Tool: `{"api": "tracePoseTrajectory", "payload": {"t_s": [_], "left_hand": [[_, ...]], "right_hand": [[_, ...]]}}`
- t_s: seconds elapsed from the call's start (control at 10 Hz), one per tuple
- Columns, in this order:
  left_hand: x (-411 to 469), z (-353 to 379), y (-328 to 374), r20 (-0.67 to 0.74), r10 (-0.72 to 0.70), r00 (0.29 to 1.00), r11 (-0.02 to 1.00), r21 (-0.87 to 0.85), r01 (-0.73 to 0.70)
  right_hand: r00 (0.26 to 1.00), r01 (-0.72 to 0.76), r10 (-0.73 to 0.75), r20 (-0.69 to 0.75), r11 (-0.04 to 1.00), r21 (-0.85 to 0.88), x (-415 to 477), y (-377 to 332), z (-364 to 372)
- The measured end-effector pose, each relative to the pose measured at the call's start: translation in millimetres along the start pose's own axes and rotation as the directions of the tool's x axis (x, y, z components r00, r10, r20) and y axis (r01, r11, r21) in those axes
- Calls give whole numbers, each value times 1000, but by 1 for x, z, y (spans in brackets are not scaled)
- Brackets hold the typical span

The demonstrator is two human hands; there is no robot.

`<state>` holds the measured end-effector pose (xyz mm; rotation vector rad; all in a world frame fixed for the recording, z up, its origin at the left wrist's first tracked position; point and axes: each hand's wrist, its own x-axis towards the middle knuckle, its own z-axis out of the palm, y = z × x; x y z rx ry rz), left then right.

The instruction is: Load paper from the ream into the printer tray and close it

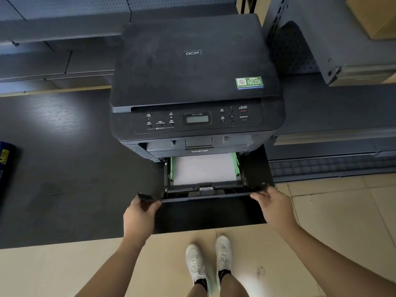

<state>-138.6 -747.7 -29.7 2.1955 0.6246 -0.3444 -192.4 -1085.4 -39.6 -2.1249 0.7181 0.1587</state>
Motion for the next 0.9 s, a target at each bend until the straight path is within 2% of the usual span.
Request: {"api": "tracePoseTrajectory", "payload": {"t_s": [0.2,0.5,0.7,0.9], "left_hand": [[52,10,44,-26,124,992,992,13,-123],[86,28,66,-81,45,996,996,-70,-51],[87,31,64,-99,42,994,995,-84,-51],[80,26,67,-66,65,996,994,-78,-70]], "right_hand": [[994,39,-48,-95,995,-86,58,-37,9],[984,-46,55,-167,997,55,95,-54,25],[983,-9,13,-185,1000,20,92,-52,27],[991,-12,10,-130,1000,-16,92,-56,23]]}}
